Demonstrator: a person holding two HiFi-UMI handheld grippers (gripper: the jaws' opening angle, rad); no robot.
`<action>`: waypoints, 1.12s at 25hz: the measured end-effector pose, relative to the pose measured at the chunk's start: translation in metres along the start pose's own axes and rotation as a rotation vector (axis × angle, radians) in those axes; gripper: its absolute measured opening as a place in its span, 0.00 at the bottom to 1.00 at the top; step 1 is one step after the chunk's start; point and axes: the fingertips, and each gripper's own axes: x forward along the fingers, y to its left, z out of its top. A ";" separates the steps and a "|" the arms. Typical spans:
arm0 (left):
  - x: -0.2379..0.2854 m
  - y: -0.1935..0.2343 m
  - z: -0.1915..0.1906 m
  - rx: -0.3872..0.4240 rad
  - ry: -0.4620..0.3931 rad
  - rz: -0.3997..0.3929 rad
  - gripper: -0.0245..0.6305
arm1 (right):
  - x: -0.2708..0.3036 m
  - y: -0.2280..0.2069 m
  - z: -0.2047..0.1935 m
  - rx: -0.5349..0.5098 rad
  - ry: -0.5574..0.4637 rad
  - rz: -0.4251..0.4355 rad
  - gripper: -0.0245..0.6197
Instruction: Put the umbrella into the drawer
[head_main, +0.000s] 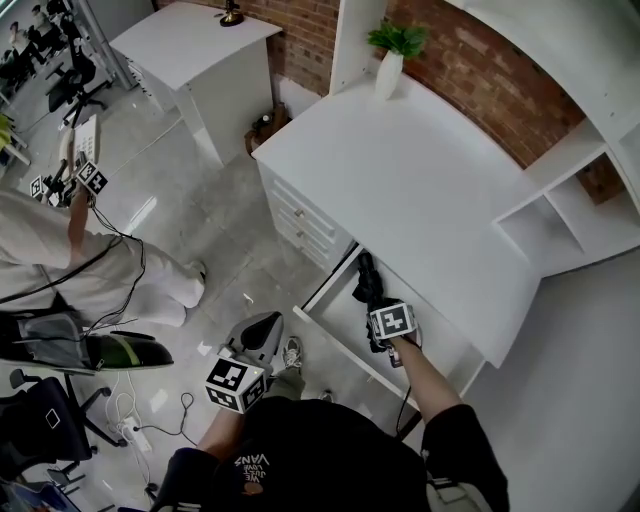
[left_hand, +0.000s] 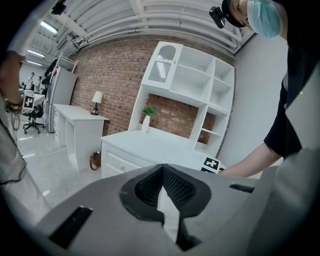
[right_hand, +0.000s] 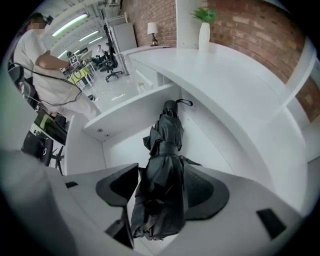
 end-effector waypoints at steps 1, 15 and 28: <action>-0.001 -0.003 0.000 0.003 -0.001 -0.002 0.05 | -0.007 -0.004 0.001 -0.005 -0.015 -0.021 0.47; -0.038 -0.055 -0.010 0.029 -0.045 0.001 0.05 | -0.098 0.002 -0.017 0.086 -0.304 -0.082 0.17; -0.093 -0.107 -0.039 0.015 -0.085 0.030 0.05 | -0.181 0.022 -0.063 0.069 -0.520 -0.124 0.04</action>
